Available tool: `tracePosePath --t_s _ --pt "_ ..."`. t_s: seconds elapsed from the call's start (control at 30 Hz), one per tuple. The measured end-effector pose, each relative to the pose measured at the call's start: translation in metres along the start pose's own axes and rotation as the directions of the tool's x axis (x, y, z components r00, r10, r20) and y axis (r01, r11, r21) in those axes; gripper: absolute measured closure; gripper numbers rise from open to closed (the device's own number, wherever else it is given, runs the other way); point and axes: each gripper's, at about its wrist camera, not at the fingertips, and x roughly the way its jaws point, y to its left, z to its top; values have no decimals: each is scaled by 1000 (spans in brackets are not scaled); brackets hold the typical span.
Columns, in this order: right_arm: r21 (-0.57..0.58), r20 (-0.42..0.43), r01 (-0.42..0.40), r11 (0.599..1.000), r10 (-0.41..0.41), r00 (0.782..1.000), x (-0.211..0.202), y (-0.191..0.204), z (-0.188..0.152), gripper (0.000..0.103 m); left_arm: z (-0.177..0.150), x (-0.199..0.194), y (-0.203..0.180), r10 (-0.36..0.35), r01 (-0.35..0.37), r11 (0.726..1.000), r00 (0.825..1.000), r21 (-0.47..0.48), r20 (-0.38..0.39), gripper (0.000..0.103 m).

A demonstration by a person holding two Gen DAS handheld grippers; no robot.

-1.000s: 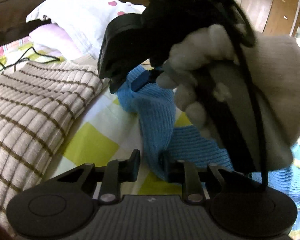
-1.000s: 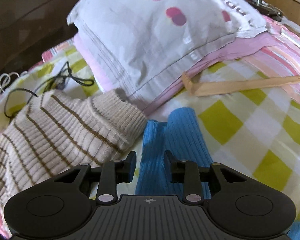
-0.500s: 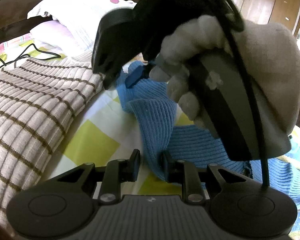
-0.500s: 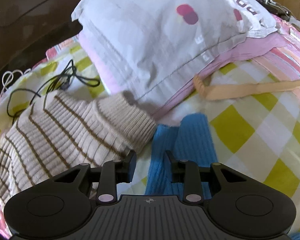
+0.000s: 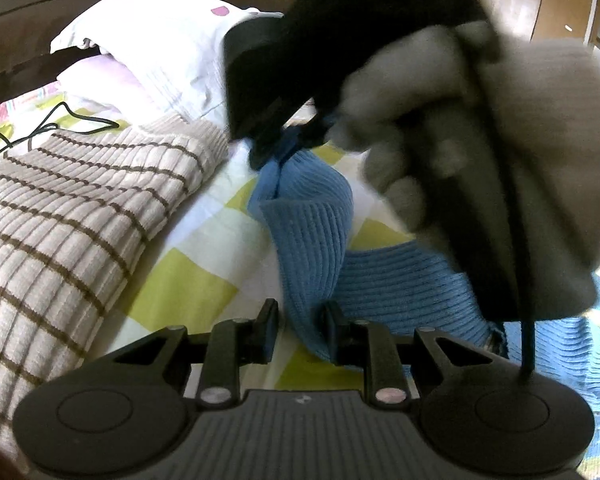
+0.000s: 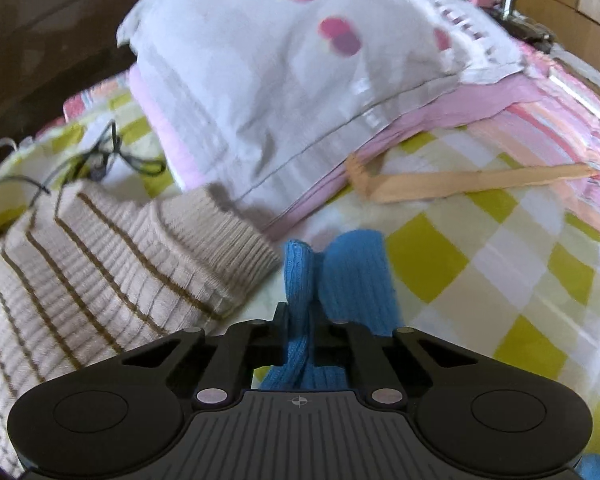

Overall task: Fold small clothes
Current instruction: 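Grasp the cuff of the other blue sleeve with the right gripper, then lift the held sleeve and carry it across the sweater body with the right gripper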

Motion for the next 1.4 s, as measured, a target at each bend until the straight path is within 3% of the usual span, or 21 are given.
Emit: tracePosePath --t_s 0.13,0.27,0.63,1.07,1.4 --pt "97 89 -53 994 44 995 -38 -23 -5 95 0 -3 -4 -21 22 1000 1000 -4 9 60" --pt "170 162 -55 984 27 986 -78 -47 -15 95 -2 -6 -9 -34 33 999 999 11 25 53" --pt "355 289 -42 934 -67 955 -169 -113 -56 95 -9 -17 -26 -94 88 993 993 79 76 49" --pt "505 333 -18 863 -175 927 -232 -170 -127 95 -16 -28 -44 -160 137 975 979 173 126 44" --pt "594 371 -25 804 -247 895 -279 -205 -185 95 -22 -42 -53 -251 212 952 953 221 170 39"
